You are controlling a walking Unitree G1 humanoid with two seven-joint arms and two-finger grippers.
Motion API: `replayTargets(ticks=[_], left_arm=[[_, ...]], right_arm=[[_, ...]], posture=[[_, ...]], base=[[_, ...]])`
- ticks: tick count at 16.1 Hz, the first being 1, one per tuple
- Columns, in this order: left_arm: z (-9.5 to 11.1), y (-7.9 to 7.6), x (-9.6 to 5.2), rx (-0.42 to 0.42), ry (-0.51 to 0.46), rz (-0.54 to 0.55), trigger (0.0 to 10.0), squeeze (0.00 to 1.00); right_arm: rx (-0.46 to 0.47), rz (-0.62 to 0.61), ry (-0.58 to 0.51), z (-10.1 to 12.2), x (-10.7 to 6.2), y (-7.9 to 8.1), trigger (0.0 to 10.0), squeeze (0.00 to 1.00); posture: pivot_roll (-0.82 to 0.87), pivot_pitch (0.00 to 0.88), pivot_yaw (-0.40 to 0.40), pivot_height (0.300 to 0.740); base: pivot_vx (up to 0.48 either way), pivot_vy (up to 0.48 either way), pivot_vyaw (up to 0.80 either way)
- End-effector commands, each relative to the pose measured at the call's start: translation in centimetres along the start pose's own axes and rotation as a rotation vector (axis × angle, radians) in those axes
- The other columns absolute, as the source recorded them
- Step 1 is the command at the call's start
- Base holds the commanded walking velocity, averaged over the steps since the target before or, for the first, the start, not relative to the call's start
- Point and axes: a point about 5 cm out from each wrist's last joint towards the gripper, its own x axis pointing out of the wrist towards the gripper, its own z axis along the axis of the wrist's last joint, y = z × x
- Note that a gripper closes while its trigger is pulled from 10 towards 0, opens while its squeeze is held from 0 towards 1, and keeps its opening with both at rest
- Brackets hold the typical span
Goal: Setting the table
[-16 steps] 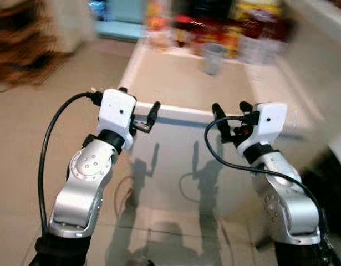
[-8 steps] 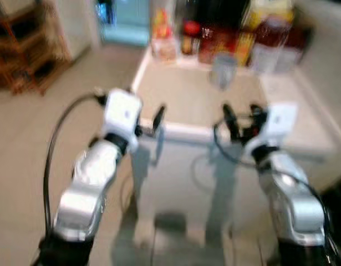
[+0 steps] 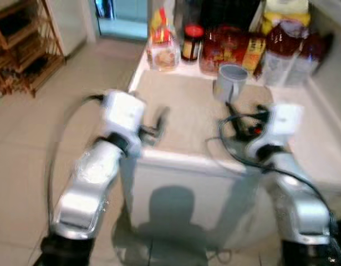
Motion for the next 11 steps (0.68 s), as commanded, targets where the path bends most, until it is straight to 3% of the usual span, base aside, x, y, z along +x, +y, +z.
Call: replayTargets(ticks=[1, 3, 4, 8, 11], left_arm=[[0.2, 0.6, -0.3, 0.025, -0.008, 0.014, 10.0, 0.00], [0.2, 0.4, -0.3, 0.016, -0.013, -0.004, 10.0, 0.00], [0.3, 0.2, -0.3, 0.012, -0.018, -0.024, 10.0, 0.00], [0.6, -0.7, -0.3, 0.009, -0.037, -0.109, 10.0, 0.00], [0.4, -0.9, -0.1, 0.004, -0.025, -0.135, 10.0, 0.00]], right_arm=[[0.002, 0.016, -0.014, 0.4, 0.2, 0.7, 10.0, 0.00], [-0.005, -0.060, 0.016, 0.0, 0.1, -0.4, 10.0, 0.00], [0.011, -0.092, 0.038, -0.3, 0.3, -1.0, 10.0, 1.00], [-0.026, -0.129, 0.056, -0.5, 2.1, -2.0, 10.0, 1.00], [-0.045, -0.089, 0.070, -1.3, 4.7, -2.2, 10.0, 1.00]], posture=[[0.08, 0.000, -0.064, 0.740], [0.08, 0.000, -0.063, 0.740], [0.09, 0.000, -0.061, 0.740], [0.09, 0.000, -0.055, 0.740], [0.09, 0.000, -0.052, 0.740]], base=[[0.000, 0.000, 0.00], [0.000, 0.000, 0.00], [0.000, 0.000, 0.00], [0.000, 0.000, 0.00], [0.000, 0.000, 0.00]])
